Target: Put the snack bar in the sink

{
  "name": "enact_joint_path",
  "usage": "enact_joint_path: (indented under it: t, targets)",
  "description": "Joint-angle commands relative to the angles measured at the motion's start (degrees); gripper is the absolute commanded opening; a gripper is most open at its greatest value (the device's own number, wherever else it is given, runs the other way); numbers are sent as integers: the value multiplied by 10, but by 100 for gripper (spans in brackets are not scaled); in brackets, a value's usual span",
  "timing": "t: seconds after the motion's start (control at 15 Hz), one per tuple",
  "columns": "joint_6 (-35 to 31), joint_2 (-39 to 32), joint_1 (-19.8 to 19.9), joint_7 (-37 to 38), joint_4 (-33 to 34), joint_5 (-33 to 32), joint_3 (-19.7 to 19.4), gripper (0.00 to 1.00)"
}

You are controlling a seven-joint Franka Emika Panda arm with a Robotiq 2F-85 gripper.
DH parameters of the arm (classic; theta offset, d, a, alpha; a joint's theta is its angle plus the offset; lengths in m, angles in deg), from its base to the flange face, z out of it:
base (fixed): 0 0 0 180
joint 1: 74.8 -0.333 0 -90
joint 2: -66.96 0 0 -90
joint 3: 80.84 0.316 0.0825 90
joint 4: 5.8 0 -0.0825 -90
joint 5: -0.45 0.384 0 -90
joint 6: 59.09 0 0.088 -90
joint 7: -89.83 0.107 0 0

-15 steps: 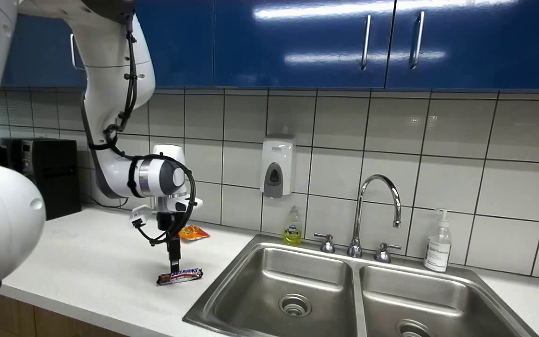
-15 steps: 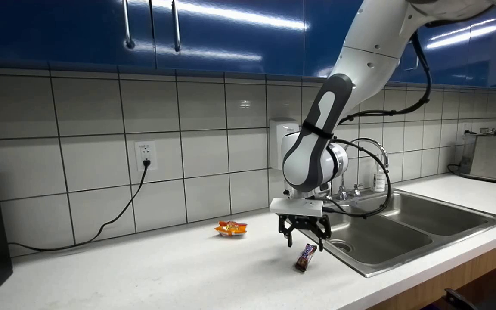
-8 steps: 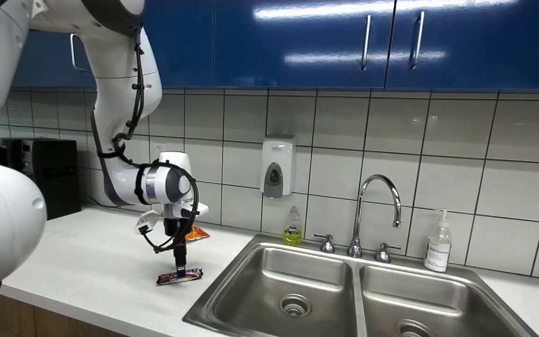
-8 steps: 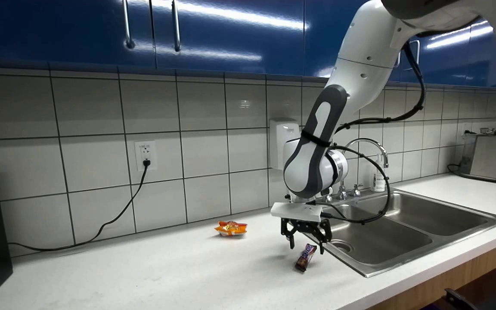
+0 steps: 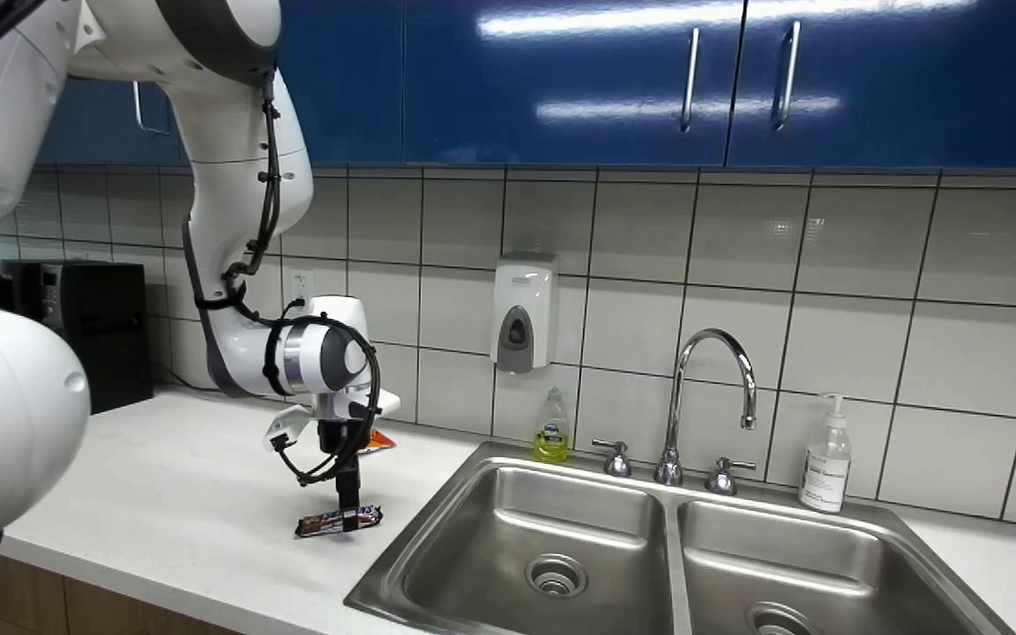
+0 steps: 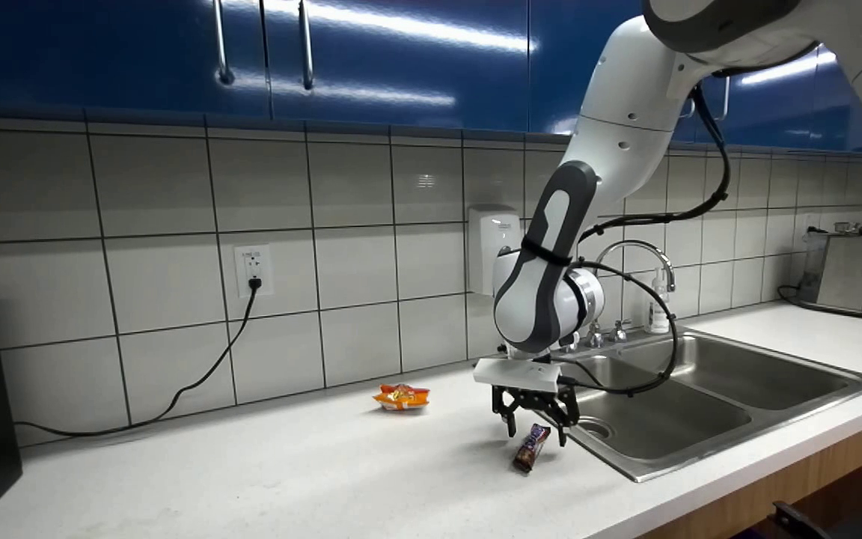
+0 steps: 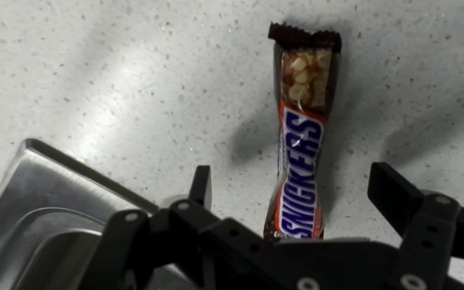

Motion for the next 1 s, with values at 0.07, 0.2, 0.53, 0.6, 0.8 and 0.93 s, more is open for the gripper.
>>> enact_joint_path:
  t: [0.07,0.2,0.53,0.6,0.8,0.93]
  targets:
    - [-4,-11,-13,12,12,1,-13,74]
    - [-4,-12,-13,11,13,1,-14,58]
    - [-4,-18,-9,4,17,7,-9,18]
    - [-4,-19,-9,3,17,9,-8,11]
    - [-2,-20,-7,1,18,13,-6,5]
    - [-1,-19,-7,0,18,13,-7,5]
